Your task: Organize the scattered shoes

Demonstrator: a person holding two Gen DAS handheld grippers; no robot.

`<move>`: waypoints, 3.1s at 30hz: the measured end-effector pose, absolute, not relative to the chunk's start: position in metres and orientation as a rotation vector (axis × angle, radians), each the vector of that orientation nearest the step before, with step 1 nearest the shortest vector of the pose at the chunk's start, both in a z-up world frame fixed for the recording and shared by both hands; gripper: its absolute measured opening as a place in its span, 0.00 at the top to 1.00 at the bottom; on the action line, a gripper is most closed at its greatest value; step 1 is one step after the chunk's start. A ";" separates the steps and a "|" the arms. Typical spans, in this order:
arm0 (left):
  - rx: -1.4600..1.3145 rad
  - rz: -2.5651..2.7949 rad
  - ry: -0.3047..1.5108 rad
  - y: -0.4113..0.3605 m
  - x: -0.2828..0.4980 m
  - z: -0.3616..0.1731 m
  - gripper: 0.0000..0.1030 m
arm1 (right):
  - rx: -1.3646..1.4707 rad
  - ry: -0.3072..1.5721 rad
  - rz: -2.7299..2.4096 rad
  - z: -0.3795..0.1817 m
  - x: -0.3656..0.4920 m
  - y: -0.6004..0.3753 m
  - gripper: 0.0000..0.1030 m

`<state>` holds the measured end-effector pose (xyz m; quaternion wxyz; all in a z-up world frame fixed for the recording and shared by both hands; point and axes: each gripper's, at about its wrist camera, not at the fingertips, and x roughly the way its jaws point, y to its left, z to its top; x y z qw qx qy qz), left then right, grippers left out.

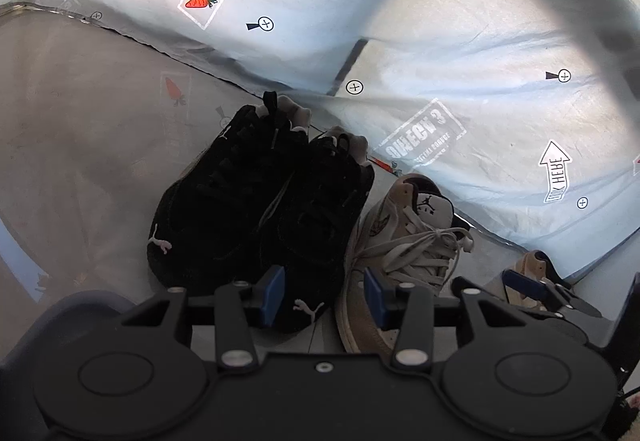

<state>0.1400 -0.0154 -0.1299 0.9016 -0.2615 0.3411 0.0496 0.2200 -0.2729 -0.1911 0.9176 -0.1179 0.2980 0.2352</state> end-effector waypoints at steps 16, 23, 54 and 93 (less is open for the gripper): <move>-0.407 0.010 0.630 -0.043 0.145 -0.125 0.28 | -0.031 0.674 -0.126 -0.213 0.283 -0.448 0.05; -0.350 -0.013 0.618 -0.051 0.148 -0.124 0.20 | -0.025 0.707 -0.099 -0.219 0.295 -0.430 0.21; -0.378 0.008 0.593 -0.038 0.143 -0.125 0.20 | 0.215 0.815 0.206 -0.199 0.249 -0.301 0.20; -0.383 -0.018 0.552 -0.074 -0.008 -0.094 0.20 | 0.092 0.609 0.250 -0.171 0.007 -0.334 0.04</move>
